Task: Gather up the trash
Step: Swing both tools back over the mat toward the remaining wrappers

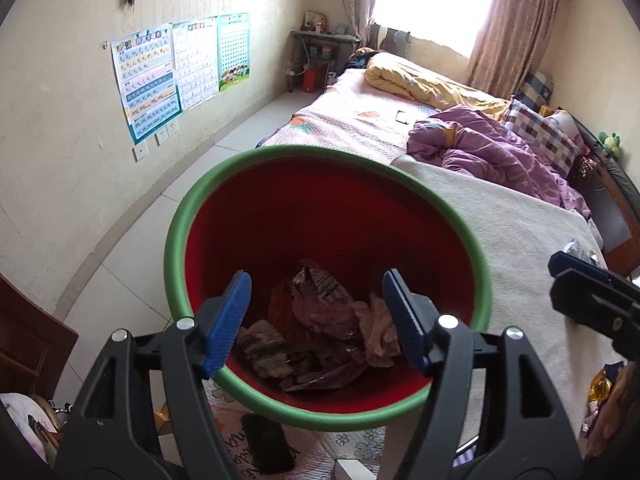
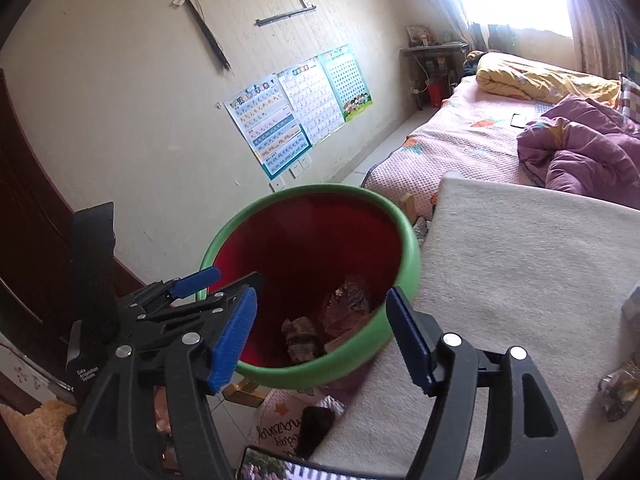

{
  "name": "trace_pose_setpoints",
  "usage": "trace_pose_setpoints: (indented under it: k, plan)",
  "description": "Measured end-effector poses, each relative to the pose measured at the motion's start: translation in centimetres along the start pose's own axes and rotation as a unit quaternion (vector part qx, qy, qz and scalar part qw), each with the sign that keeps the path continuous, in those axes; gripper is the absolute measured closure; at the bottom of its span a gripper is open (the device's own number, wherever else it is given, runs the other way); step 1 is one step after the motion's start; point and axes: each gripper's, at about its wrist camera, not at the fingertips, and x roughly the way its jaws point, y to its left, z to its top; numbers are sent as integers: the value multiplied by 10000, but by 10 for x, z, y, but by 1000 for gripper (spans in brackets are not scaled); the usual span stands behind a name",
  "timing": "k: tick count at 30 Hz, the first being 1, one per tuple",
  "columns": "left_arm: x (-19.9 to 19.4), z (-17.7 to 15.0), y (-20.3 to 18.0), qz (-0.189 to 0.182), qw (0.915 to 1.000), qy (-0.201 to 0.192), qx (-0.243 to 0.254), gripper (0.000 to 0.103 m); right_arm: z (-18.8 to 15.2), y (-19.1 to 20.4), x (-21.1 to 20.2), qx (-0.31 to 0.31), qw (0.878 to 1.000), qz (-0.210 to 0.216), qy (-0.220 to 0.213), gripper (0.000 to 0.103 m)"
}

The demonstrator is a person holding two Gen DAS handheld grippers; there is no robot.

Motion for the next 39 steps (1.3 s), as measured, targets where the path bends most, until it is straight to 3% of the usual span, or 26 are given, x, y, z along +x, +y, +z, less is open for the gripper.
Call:
trace_pose_setpoints:
  k: [7, 17, 29, 36, 38, 39]
  plan:
    - [-10, -2, -39, -381, 9991, -75, 181, 36, -13, -22, -51, 121, 9992, -295, -251, 32]
    - [-27, -31, -110, -651, 9972, 103, 355, 36, -50, -84, -121, 263, 9971, -703, -101, 29]
    - [-34, -98, -227, -1260, 9867, 753, 696, 35, -146, -188, -213, 653, 9843, -1523, 616, 28]
    - [-44, -120, -272, -1575, 9804, 873, 796, 33, -192, -222, -208, 972, 9793, -1248, 1263, 29]
    - [-46, -125, -286, -1756, 9758, 956, 887, 33, -195, -222, -203, 871, 9798, -1164, 1374, 39]
    - [-47, -128, -295, -1856, 9727, 1017, 948, 33, -194, -222, -203, 710, 9807, -1215, 1358, 54]
